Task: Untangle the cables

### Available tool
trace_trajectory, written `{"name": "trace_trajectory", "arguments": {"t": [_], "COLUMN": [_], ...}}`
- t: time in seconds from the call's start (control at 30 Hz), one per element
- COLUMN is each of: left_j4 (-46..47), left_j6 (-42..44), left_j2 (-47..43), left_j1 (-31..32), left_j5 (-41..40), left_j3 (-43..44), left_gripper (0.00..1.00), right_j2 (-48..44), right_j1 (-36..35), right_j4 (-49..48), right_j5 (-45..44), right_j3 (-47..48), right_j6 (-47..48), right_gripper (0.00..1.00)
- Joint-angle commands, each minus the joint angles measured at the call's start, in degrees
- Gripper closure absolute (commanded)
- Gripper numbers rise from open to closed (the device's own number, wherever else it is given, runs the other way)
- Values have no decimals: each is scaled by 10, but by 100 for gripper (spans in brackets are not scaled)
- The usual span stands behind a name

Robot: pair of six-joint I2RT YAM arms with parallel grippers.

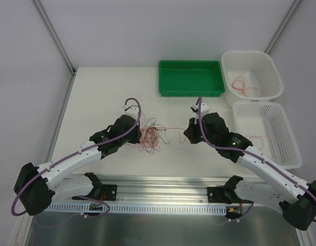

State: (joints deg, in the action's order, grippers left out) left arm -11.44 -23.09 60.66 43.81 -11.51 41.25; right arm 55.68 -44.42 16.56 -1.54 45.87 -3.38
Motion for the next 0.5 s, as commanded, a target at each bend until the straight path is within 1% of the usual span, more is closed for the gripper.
{"name": "trace_trajectory", "arguments": {"t": [0.0,0.1,0.2,0.3,0.33,0.43,0.47], "left_j4": [-24,-42,-57,-65,-67,-75,-78], "left_j6": [-21,-36,-59,-77,-83,-91,-93], "left_j2": [8,20,37,46,47,41,38], "left_j1": [-2,-6,-17,-32,-37,-70,-91], "left_j5": [-52,-71,-88,-92,-93,-90,-87], "left_j3": [-13,-24,-36,-45,-48,-51,-50], "left_gripper": [100,99,100,100,100,100,100], "right_j2": [-40,-72,-96,-108,-109,-112,-115], "right_j1": [10,26,36,46,51,59,62], "right_j4": [84,126,155,187,206,237,242], "right_j5": [-106,-139,-158,-177,-185,-226,-245], "right_j3": [46,71,98,147,177,219,241], "right_j6": [29,29,53,70,79,92,100], "right_gripper": [99,99,100,99,99,99,99]}}
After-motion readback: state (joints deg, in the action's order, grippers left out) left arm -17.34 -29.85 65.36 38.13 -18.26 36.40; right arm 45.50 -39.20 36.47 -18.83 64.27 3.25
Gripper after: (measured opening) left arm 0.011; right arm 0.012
